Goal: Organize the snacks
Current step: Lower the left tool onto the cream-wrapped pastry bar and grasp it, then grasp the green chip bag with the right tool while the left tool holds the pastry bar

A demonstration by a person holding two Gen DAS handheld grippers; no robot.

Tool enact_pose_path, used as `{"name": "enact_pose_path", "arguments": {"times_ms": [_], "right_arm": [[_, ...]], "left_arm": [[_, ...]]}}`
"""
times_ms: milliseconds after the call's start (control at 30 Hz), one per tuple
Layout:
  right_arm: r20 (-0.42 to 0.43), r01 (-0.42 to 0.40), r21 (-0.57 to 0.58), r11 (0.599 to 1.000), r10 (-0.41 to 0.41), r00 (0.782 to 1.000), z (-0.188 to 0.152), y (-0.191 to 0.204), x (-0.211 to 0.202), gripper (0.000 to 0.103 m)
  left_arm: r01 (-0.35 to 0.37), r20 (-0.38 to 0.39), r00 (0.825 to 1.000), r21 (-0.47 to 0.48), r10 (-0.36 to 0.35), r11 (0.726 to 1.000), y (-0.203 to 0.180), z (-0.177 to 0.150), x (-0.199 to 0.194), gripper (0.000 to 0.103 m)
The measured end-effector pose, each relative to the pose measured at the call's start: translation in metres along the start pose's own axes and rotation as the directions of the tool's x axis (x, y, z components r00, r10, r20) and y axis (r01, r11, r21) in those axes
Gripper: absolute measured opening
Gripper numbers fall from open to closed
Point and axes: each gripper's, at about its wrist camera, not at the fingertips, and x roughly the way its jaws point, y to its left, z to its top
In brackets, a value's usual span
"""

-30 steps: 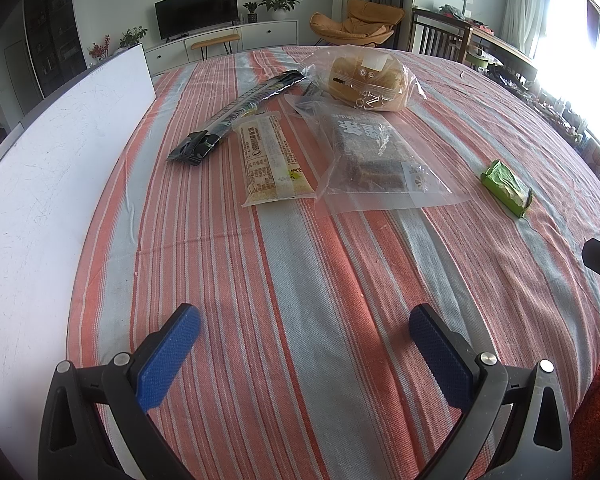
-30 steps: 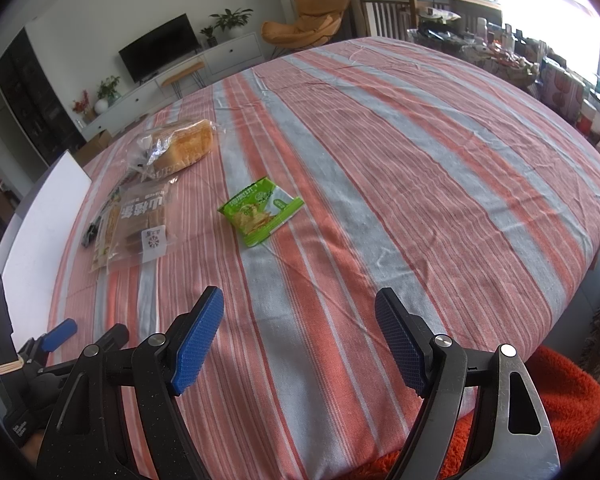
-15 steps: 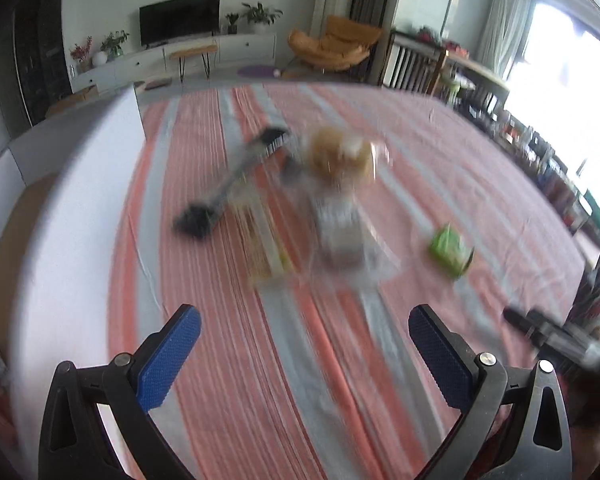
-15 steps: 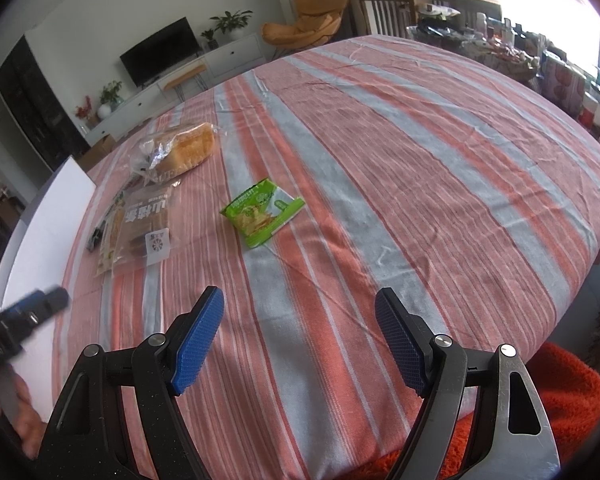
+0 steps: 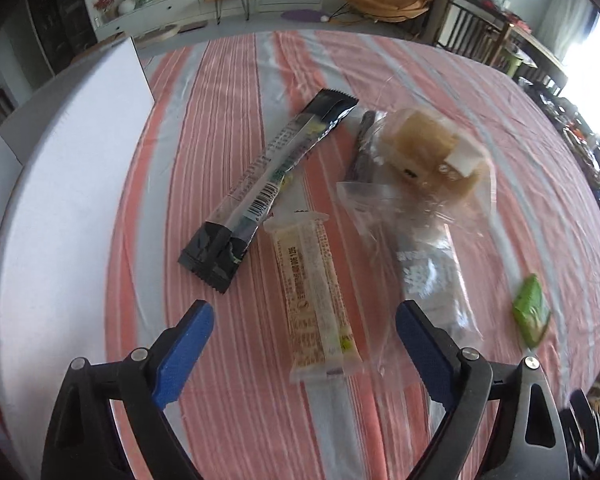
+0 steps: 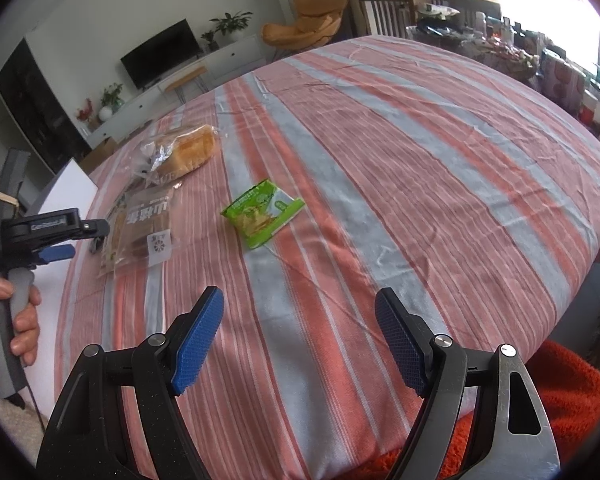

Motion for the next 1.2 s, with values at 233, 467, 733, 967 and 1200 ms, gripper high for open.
{"name": "enact_pose_path", "arguments": {"times_ms": [233, 467, 733, 967, 1200], "right_arm": [[-0.002, -0.018, 0.012, 1.000, 0.018, 1.000, 0.003, -0.001, 0.003, 0.081], [-0.004, -0.028, 0.015, 1.000, 0.028, 1.000, 0.000, -0.006, -0.002, 0.081], [-0.006, -0.030, 0.021, 0.999, 0.030, 1.000, 0.003, -0.021, -0.005, 0.081], [-0.003, -0.033, 0.025, 0.999, 0.033, 0.999, 0.003, -0.021, -0.005, 0.081], [-0.004, -0.037, 0.034, 0.999, 0.037, 0.999, 0.002, -0.026, -0.005, 0.081]], "left_arm": [[-0.050, -0.005, 0.999, -0.029, 0.050, 0.998, -0.003, 0.000, 0.029, 0.091], [-0.043, -0.008, 0.999, -0.064, 0.043, 0.997, 0.007, 0.004, 0.037, 0.091], [-0.064, 0.059, 0.996, -0.007, 0.065, 0.998, 0.002, -0.005, 0.035, 0.063], [-0.003, 0.067, 0.998, 0.013, 0.002, 1.000, -0.001, -0.035, 0.014, 0.029], [0.070, 0.077, 0.994, 0.021, -0.072, 0.997, 0.003, -0.077, -0.029, 0.029]]}}
